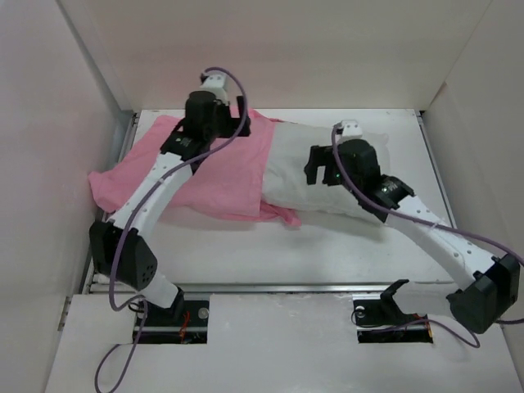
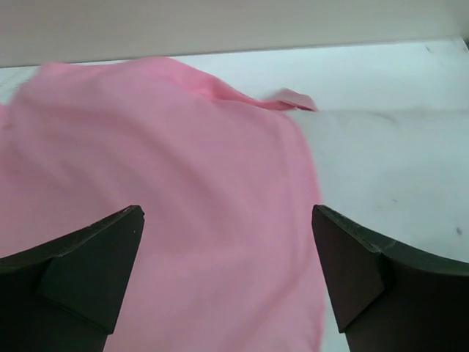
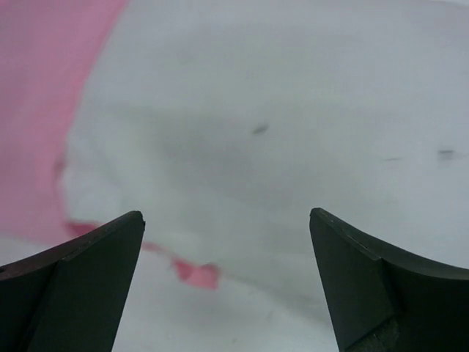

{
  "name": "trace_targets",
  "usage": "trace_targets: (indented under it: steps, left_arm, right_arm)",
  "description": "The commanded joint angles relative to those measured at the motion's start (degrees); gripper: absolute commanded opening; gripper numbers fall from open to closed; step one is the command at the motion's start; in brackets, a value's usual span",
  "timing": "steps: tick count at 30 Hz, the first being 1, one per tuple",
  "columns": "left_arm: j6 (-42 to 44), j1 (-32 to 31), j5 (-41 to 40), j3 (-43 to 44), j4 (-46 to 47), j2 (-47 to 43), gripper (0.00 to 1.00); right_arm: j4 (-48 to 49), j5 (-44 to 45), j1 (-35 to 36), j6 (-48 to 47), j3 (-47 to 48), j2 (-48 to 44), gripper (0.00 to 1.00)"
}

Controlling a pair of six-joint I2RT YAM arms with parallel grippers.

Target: Put the pillow into the pillowcase

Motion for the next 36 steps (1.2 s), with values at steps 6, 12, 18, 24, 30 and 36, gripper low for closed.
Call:
trace_targets:
  steps: [6, 12, 18, 24, 30, 36]
  left_arm:
    - [6.0, -15.8, -7.9, 12.2, -9.1, 11.9, 1.00]
    - [5.5, -17.1, -18.5, 18.4, -17.8, 17.9, 0.87]
    - [5.3, -17.6, -22.5, 19.6, -20.2, 21.8, 0.75]
    - [4.7, -18.7, -23.3, 23.1, -23.2, 26.1, 0.03]
    - [4.7, -19.7, -24.7, 27.0, -22.7, 25.6, 0.00]
    - [5.2, -19.7, -27.9, 27.5, -20.3, 22.8, 0.00]
  right_arm:
    - [5.4, -11.9, -15.5, -2.8, 7.1, 10.7, 1.00]
    - [9.5, -17.7, -18.2, -1.7, 10.0, 16.3, 1.00]
    - [10.1, -19.0, -19.3, -1.7, 10.5, 18.7, 1.00]
    - [11.2, -22.2, -18.6, -7.4, 10.5, 19.8, 1.00]
    - [16.8, -23.3, -13.5, -13.2, 8.5, 26.0, 1.00]
    - [18.8, -23.2, -11.6, -12.6, 10.3, 31.5, 0.39]
